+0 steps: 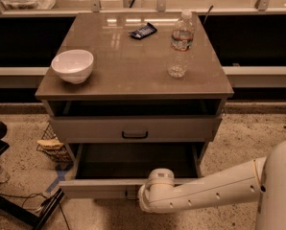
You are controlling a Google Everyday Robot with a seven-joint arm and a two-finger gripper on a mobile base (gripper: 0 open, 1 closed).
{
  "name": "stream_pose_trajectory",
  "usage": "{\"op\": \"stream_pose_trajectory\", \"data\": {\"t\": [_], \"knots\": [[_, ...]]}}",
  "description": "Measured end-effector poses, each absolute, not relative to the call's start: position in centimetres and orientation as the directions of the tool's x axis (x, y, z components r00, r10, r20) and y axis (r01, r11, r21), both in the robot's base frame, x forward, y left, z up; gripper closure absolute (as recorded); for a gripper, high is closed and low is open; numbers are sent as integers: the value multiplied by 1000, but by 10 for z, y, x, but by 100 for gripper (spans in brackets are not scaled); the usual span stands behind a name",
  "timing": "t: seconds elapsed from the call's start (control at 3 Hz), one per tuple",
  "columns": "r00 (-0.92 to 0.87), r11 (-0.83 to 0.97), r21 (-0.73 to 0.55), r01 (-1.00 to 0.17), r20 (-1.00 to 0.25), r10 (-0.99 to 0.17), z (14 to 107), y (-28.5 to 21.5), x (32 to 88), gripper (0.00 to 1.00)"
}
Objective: Open middle drawer
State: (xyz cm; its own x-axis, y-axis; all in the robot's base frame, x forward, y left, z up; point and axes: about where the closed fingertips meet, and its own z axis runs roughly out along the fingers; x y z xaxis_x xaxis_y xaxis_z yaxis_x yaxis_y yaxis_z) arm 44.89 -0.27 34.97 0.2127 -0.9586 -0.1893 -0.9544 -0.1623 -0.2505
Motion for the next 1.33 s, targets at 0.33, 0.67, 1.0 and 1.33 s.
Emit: {"op": "stream_pose_trajectory", "data": {"t": [0.33,0.67,1.0,1.33], "knots": [[213,-162,-250,-954,-189,-959,350,-3,449,66],[213,-162,-250,-954,-189,-959,350,-3,449,90],[213,-162,-251,-954,-189,-959,350,-3,449,100],[213,-162,-251,-954,-189,-959,350,-3,449,100]]}}
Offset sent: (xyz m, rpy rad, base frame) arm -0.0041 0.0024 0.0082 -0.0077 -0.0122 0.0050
